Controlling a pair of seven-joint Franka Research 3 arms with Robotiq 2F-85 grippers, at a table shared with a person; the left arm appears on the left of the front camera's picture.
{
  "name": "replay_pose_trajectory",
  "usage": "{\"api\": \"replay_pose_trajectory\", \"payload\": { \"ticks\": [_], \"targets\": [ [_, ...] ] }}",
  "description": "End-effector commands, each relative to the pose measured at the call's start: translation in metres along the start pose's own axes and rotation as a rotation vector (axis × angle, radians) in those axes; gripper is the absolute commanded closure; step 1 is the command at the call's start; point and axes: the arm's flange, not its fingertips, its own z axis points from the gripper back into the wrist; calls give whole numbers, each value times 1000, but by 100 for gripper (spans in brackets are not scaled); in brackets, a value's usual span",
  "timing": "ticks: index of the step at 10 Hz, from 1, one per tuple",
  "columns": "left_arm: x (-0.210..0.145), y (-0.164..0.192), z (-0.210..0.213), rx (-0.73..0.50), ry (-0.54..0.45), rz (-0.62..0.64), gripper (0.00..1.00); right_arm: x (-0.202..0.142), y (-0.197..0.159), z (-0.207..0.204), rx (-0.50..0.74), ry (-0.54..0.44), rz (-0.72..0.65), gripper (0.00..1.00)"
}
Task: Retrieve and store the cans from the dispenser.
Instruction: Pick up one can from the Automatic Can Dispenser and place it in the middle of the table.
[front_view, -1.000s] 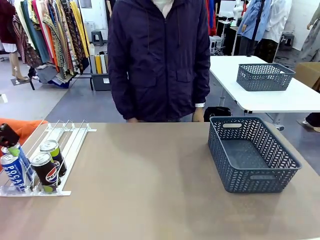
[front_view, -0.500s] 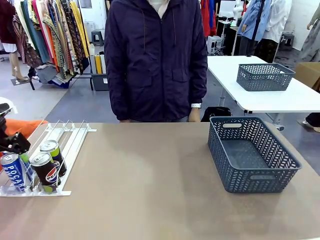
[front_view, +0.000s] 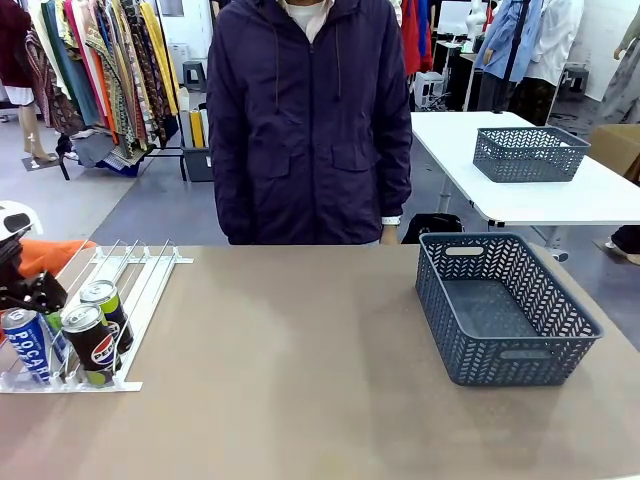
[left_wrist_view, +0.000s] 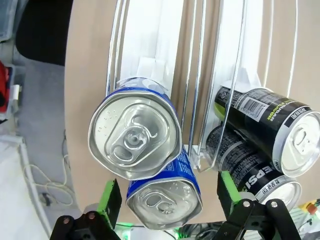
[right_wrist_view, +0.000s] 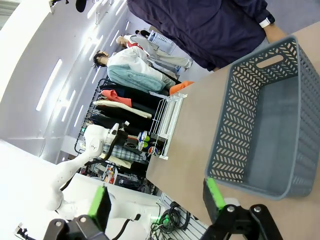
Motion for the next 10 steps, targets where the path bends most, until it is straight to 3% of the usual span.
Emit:
{"api": "replay_pose_trajectory", "payload": {
  "ticks": [1, 2, 3, 10],
  "targets": [
    [-11, 0, -7, 51, -2, 22, 11, 4, 3, -1, 20, -22, 21, 0],
    [-12, -1, -7, 49, 4, 18, 69, 4, 3, -1, 20, -22, 21, 0],
    [-11, -1, -7, 48, -1, 18, 100, 4, 3, -1, 20, -22, 21, 0],
    [-14, -9, 6, 52, -24, -38, 100, 4, 3, -1, 20, -22, 21, 0]
  ]
}}
